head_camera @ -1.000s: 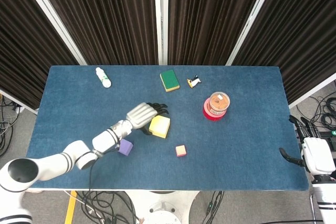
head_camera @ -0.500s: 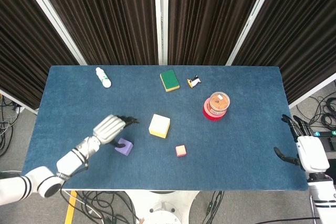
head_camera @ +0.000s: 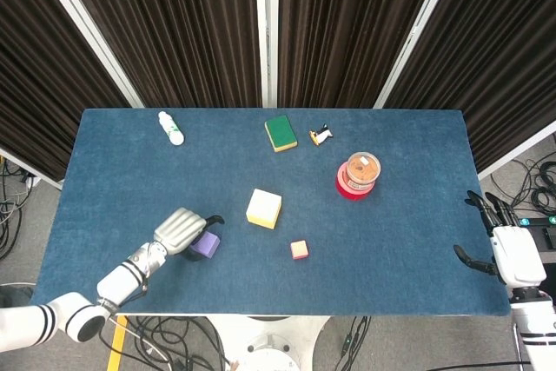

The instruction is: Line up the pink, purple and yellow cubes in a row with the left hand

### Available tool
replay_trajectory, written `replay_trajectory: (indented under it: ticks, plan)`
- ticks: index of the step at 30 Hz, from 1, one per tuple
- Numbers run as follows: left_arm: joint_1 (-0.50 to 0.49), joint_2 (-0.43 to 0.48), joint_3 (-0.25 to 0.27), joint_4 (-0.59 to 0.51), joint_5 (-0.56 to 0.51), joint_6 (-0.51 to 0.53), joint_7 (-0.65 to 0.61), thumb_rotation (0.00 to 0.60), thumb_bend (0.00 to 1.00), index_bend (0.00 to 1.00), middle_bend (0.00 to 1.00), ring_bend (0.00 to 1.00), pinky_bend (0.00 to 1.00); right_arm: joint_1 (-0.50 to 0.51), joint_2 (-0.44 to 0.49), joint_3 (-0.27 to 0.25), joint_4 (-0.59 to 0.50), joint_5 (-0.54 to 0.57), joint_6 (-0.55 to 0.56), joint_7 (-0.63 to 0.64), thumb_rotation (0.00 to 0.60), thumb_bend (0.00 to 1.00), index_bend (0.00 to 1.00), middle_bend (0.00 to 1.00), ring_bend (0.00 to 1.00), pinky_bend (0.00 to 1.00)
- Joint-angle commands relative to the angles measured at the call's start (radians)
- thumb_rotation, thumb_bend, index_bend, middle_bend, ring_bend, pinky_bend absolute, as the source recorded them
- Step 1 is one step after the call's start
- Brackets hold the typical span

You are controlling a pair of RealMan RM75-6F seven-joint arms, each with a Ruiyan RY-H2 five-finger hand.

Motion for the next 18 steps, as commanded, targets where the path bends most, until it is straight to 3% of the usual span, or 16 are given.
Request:
replay_trajectory:
  ticks: [1,7,18]
  plan:
    - [0.009,-0.004,-0.004,0.001,-0.009,0.005,0.034,0.6,0.07,0.32,0.88,0.91,0.98,0.002,-0.001,0.0,0.0,0.0,-0.002,0.001,0.6,0.17,0.04,0.19,0.0,0.08]
    - [0.018,-0.015,-0.012,0.005,-0.029,-0.008,0.052,0.6,0.08,0.37,0.91,0.94,0.99,0.005,-0.003,0.0,0.001,0.002,-0.006,0.001,0.6,0.17,0.04,0.19,0.0,0.08]
    - [0.031,-0.059,-0.047,0.05,-0.062,-0.019,0.027,0.6,0.19,0.49,0.93,0.95,1.0,0.008,-0.003,0.001,-0.001,0.006,-0.009,-0.002,0.6,0.17,0.04,0.2,0.0,0.08]
